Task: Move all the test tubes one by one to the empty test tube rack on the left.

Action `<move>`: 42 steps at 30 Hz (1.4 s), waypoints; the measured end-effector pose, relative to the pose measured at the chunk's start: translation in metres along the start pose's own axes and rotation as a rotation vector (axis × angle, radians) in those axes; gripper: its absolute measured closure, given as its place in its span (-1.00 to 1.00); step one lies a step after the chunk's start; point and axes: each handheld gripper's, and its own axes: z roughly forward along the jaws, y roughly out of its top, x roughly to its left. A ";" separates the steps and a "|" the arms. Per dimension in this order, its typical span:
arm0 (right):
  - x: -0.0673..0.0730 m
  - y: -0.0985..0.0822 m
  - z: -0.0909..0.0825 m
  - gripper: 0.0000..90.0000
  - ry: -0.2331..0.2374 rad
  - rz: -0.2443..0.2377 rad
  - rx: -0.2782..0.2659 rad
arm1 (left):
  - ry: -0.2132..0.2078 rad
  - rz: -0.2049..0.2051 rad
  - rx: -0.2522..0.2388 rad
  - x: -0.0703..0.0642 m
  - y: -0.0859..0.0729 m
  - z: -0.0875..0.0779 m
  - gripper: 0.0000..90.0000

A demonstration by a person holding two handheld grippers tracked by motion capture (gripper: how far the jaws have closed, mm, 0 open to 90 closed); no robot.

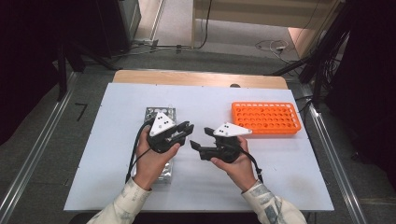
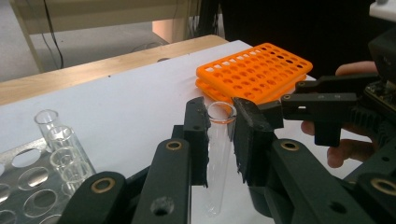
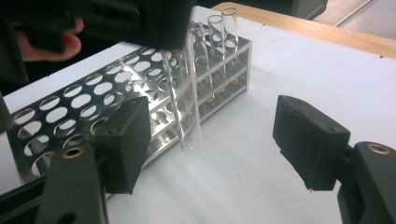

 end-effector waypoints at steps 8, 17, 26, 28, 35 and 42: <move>-0.013 -0.009 -0.016 -0.44 -0.030 0.019 -0.002 | 0.014 -0.015 -0.024 0.009 0.009 -0.020 0.69; -0.031 -0.019 -0.030 -0.44 -0.071 0.042 0.003 | 0.071 -0.007 -0.026 0.018 0.010 -0.031 0.69; -0.035 -0.021 -0.034 -0.43 -0.083 0.048 0.003 | 0.157 0.012 -0.016 0.031 0.003 -0.030 0.68; -0.035 -0.021 -0.034 -0.42 -0.082 0.050 0.004 | 0.182 0.012 -0.019 0.034 -0.001 -0.028 0.68; -0.037 -0.021 -0.034 -0.42 -0.086 0.055 0.005 | 0.200 0.012 -0.027 0.037 -0.013 -0.020 0.68; -0.036 -0.022 -0.034 -0.41 -0.086 0.054 0.008 | 0.226 0.029 0.038 0.035 -0.028 -0.008 0.68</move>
